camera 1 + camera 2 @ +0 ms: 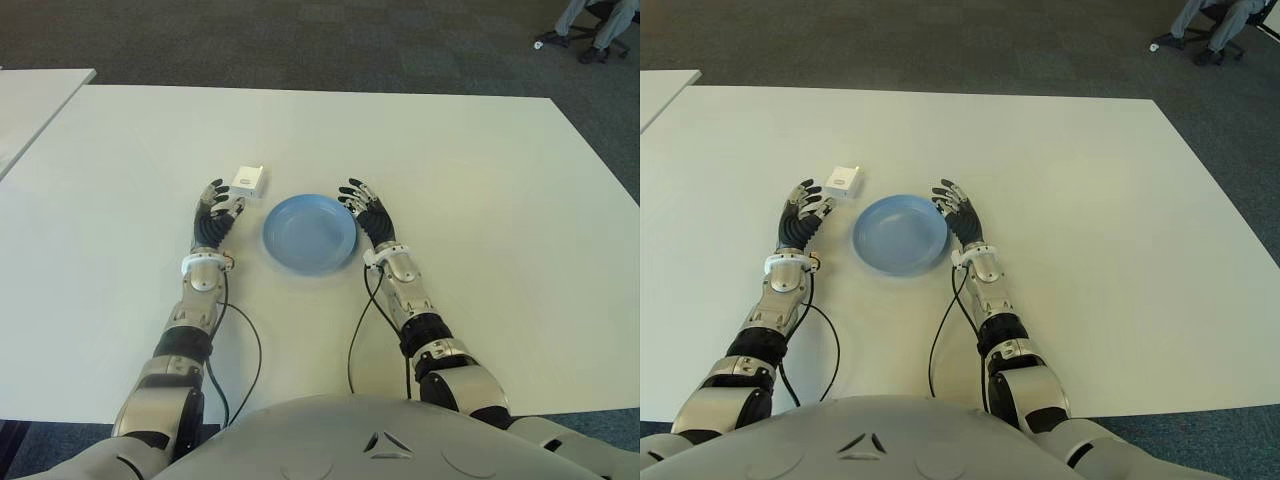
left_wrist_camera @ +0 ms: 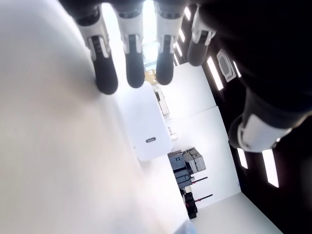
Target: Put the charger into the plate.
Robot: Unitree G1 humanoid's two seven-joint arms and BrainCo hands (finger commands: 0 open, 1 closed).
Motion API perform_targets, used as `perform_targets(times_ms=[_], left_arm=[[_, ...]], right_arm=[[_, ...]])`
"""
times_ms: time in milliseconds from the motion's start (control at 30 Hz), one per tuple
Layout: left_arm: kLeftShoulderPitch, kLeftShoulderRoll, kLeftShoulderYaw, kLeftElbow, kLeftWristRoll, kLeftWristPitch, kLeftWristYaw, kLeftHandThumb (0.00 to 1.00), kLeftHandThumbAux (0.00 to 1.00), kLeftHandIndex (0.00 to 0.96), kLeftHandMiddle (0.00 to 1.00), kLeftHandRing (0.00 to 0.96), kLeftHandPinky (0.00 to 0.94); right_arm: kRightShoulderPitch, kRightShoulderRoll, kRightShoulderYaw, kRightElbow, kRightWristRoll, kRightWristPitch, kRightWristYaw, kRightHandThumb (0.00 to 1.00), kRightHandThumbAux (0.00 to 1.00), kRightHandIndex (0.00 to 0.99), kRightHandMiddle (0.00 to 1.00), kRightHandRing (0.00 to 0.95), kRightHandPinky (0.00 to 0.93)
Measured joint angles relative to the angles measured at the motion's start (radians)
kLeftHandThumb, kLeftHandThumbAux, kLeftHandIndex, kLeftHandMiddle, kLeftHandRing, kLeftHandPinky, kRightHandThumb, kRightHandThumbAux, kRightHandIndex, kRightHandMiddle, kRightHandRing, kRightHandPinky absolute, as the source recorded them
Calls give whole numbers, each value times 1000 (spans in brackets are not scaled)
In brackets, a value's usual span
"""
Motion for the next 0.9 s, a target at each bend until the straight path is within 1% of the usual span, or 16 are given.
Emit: perform_targets(times_ms=[33,67,100,233,333,400,500,567,667,800,900], left_arm=[[0,-1,2,-9,0,11,5,611,520,159,230,234,286],[8,-3,9,-54,2,51,17,631,510,173,240,243,290],[11,-4,11,-75,3,69,22,636,508,176,242,245,291],[29,-11,23,-217,28,187,57,652,496,194,251,254,297],[22,-15,21,-288,76,280,100,652,471,216,261,267,310],[9,-17,20,-312,113,338,136,648,455,225,266,272,313],[-22,-17,11,-330,164,401,181,642,437,227,268,272,312],[-46,-17,-4,-330,202,426,214,628,419,214,257,262,296],[-83,-15,-30,-323,268,453,273,586,386,170,210,220,244],[-145,-7,-81,-269,361,486,354,547,353,130,162,172,195],[-197,-2,-117,-203,417,509,403,533,341,115,143,150,174]], right_arm=[[-1,0,0,1,0,0,0,0,613,125,240,229,200],[-3,1,2,2,-1,0,-1,0,614,125,238,226,194],[-3,1,2,3,-1,0,-1,0,614,125,238,225,193],[-6,2,4,6,-1,0,-3,0,616,125,234,219,187],[-8,2,5,10,-1,0,-4,0,615,122,227,211,179],[-13,4,7,14,-1,0,-4,0,615,121,225,207,175],[-18,5,9,19,-1,0,-4,0,615,121,224,204,174],[-19,6,9,21,0,0,-4,0,615,120,224,203,174],[-23,7,9,24,0,0,-4,0,617,117,222,200,167],[-27,9,9,28,0,0,-5,0,616,111,219,196,162],[-28,9,9,30,0,0,-6,0,613,109,218,195,162]])
